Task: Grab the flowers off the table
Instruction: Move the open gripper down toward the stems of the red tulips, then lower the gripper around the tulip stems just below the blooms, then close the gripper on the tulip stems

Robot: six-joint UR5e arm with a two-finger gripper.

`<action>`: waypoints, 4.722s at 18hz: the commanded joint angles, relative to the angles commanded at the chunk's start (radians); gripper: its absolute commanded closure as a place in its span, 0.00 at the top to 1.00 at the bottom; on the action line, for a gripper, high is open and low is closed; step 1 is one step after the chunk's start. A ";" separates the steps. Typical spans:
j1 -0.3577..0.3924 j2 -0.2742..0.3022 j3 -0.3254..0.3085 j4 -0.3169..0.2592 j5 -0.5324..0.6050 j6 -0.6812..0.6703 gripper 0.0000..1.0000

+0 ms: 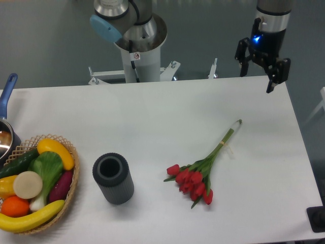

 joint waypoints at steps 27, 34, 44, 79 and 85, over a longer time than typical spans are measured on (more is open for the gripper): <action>-0.210 -0.230 -0.015 0.175 -0.071 -0.535 1.00; -0.233 -0.311 0.005 0.190 -0.017 -0.549 1.00; -0.258 -0.393 -0.003 0.196 -0.015 -0.552 1.00; -0.313 -0.466 -0.049 0.313 0.041 -0.581 0.62; -0.311 -0.462 -0.041 0.313 0.041 -0.580 0.51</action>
